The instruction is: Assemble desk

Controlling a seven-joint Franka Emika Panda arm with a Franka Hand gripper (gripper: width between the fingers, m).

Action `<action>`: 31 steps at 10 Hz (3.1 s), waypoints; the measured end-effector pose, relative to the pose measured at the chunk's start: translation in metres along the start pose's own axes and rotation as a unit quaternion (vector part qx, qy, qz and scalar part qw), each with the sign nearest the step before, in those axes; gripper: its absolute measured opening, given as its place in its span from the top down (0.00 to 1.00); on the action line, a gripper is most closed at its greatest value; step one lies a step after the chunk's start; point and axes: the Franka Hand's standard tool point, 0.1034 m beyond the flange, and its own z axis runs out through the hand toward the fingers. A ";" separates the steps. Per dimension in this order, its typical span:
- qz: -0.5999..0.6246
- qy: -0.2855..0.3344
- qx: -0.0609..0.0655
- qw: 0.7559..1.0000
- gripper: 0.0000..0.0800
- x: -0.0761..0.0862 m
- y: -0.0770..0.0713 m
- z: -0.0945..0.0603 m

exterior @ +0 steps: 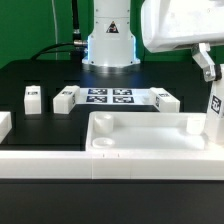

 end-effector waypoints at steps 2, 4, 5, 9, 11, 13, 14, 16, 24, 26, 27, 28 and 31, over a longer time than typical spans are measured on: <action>0.000 0.007 -0.002 1.000 0.64 0.000 -0.001 0.000; 0.000 0.007 -0.002 1.000 0.64 0.000 0.000 0.000; 0.000 0.007 -0.002 1.000 0.43 0.000 -0.001 0.000; 0.001 0.007 -0.003 1.000 0.19 0.003 0.002 -0.005; 0.000 0.002 -0.002 1.000 0.19 0.009 0.004 -0.016; 0.001 -0.003 -0.002 1.000 0.19 0.010 0.005 -0.020; 0.001 -0.003 -0.001 1.000 0.19 0.009 0.005 -0.019; 0.001 -0.013 0.001 1.000 0.19 0.008 0.004 -0.018; 0.055 -0.211 0.038 0.975 0.19 -0.012 -0.016 -0.009; 0.053 -0.295 0.058 0.952 0.19 -0.017 -0.022 -0.010; 0.069 -0.289 0.042 0.954 0.19 -0.014 -0.020 -0.008; 0.070 -0.279 0.029 0.957 0.19 -0.013 -0.020 -0.008; 0.066 -0.281 0.032 0.957 0.19 -0.015 -0.020 -0.007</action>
Offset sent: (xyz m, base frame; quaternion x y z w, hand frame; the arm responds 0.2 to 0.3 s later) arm 0.0000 0.0000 0.0000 0.0000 0.0000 0.0000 1.0000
